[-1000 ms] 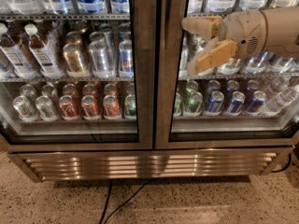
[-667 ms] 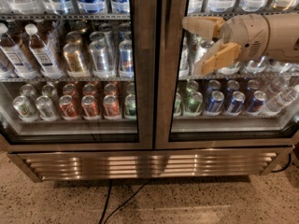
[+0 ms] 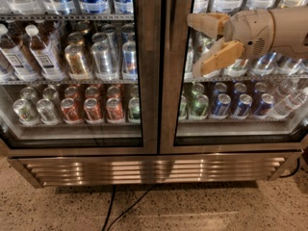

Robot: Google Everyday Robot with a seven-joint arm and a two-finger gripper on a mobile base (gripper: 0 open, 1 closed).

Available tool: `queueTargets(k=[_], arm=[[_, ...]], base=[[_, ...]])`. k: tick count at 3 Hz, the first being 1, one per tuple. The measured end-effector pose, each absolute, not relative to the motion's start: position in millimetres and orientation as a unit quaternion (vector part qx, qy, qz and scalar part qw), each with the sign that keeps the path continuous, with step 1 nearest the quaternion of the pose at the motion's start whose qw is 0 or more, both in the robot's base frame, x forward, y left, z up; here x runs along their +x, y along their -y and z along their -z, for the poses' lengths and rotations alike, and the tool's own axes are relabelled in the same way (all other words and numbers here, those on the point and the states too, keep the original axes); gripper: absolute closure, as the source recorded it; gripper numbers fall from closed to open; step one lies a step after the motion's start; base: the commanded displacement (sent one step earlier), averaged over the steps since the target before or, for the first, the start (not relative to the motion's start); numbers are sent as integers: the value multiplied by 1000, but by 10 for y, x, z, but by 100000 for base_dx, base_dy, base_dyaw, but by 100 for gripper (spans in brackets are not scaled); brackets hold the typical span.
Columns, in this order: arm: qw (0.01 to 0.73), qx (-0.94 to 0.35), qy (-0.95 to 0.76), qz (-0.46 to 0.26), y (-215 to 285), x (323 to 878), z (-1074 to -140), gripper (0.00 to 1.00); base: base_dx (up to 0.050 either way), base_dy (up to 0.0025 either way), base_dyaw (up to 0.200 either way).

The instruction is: Open right fridge door

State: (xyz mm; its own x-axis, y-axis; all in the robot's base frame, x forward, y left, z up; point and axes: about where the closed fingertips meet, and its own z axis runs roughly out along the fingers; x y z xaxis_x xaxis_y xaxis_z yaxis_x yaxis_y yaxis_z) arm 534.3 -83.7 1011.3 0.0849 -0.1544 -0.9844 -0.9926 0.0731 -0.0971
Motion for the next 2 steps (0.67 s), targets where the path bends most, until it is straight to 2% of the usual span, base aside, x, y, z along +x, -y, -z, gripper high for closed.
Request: queueTargets(k=[1, 2], arm=[[510, -548, -550, -371, 802, 5423, -10233, 0], [510, -548, -551, -370, 802, 5423, -10233, 0]], base=[[0, 0, 0], [0, 0, 0]])
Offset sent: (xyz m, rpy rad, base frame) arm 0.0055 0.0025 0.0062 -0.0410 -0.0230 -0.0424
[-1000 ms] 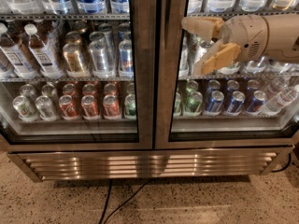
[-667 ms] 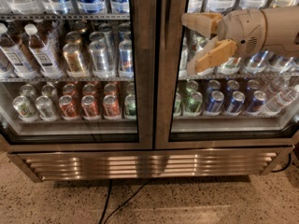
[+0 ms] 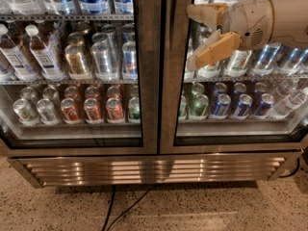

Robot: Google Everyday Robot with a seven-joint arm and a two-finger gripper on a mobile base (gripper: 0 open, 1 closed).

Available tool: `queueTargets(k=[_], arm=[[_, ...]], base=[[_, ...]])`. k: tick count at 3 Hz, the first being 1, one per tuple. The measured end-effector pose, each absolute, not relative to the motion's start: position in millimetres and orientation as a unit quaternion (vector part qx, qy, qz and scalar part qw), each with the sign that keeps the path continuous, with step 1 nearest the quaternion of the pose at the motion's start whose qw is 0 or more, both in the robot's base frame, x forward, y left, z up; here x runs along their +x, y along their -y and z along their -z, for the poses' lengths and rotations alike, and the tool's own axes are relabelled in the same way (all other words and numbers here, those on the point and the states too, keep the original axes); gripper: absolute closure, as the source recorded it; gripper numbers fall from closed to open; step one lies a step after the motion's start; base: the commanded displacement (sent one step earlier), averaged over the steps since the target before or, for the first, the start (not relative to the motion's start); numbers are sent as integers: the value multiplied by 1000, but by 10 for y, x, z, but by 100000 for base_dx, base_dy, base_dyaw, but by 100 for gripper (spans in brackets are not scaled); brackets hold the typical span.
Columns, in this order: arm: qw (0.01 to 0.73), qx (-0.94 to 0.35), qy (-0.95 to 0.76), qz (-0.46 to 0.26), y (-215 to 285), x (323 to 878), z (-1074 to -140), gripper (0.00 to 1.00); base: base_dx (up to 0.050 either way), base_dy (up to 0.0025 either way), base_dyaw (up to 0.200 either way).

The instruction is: Open right fridge door

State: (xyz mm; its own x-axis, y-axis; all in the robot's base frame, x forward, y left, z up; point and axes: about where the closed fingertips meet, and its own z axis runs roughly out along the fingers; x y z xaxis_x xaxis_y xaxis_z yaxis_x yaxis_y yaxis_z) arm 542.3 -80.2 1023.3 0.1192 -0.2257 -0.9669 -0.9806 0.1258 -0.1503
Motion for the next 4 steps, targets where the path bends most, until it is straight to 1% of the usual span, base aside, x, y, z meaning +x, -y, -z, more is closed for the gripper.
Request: queueTargets(k=[1, 2, 4], arm=[[497, -551, -546, -390, 804, 5359, -10251, 0], [462, -550, -556, -418, 898, 5217, -10167, 0], [474, -561, -543, -408, 842, 5300, -10161, 0]], base=[[0, 0, 0], [0, 0, 0], [0, 0, 0]])
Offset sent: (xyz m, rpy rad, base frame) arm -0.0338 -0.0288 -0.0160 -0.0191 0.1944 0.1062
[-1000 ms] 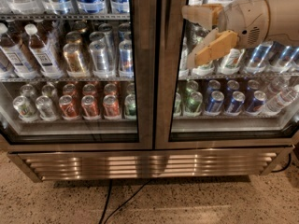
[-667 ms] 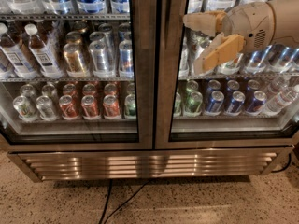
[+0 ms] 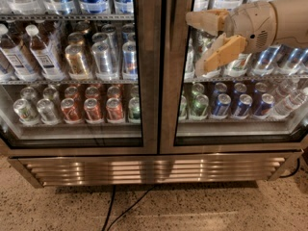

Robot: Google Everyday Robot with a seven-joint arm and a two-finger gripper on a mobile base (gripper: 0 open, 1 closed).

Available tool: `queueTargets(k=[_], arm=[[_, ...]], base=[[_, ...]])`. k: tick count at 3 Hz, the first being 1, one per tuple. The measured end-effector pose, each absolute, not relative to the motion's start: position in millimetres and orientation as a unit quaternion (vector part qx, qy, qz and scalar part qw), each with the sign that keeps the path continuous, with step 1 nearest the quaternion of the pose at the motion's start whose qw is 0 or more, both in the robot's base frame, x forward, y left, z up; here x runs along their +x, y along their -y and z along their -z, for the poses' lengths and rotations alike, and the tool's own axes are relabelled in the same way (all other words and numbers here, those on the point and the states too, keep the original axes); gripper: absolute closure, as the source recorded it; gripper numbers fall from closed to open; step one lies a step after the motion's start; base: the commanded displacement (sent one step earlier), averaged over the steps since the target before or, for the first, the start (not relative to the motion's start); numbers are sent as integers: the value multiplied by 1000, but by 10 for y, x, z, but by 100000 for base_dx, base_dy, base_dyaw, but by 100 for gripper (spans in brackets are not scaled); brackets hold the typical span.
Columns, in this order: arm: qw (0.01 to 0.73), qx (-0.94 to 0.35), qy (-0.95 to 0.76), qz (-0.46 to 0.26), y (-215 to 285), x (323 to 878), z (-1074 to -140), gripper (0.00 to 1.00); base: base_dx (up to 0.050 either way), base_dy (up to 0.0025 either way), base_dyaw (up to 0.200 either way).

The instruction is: Open right fridge door

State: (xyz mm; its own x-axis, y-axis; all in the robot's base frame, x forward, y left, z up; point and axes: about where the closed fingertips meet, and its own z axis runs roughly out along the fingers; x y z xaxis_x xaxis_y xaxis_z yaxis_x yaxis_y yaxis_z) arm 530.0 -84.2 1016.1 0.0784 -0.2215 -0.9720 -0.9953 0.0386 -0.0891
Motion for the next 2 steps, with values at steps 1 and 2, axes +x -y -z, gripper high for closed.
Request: queueTargets(k=[1, 2], arm=[[474, -561, -543, -408, 842, 5300, -10161, 0], [474, -561, -543, -408, 842, 5300, -10161, 0]], base=[[-2488, -214, 17198], [2989, 237, 16031]])
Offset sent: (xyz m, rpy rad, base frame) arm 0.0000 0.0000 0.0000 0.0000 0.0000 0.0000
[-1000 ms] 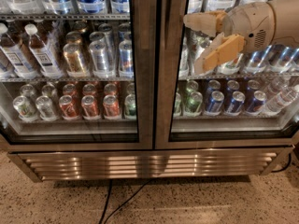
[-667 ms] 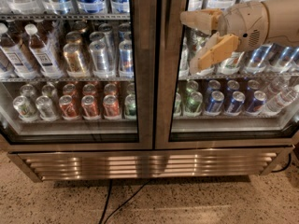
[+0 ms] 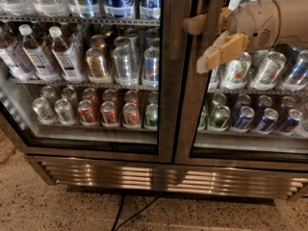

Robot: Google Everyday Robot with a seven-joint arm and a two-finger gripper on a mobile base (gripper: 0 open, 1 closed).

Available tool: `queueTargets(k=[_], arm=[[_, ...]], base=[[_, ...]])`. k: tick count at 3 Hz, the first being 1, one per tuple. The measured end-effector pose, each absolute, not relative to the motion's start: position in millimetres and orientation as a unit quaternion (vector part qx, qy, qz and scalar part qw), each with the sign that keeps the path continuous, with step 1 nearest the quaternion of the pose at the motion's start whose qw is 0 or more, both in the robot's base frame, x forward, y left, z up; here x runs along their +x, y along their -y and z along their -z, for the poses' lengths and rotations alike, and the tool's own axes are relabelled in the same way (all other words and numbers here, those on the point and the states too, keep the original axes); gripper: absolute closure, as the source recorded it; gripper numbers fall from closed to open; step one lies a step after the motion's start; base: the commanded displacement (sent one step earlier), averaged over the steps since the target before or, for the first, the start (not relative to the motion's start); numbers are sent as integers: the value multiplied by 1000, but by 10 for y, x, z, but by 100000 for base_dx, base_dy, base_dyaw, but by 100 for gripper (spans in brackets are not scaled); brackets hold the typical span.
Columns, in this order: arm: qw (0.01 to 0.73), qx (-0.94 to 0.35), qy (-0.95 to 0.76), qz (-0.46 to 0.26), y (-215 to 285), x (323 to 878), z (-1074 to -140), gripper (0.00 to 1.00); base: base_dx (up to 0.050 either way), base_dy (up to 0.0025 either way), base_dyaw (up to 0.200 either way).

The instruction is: Open right fridge door

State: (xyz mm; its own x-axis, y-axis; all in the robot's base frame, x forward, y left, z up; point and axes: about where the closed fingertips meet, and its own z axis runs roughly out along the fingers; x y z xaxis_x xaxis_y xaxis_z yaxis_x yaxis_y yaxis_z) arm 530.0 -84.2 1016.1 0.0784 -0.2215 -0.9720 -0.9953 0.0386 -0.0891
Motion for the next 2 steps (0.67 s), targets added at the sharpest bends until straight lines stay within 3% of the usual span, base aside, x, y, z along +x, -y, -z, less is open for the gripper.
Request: queueTargets(k=[1, 2], arm=[[474, -561, -543, -408, 842, 5300, -10161, 0], [474, -561, -543, -408, 842, 5300, -10161, 25]], base=[[0, 0, 0], [0, 0, 0]])
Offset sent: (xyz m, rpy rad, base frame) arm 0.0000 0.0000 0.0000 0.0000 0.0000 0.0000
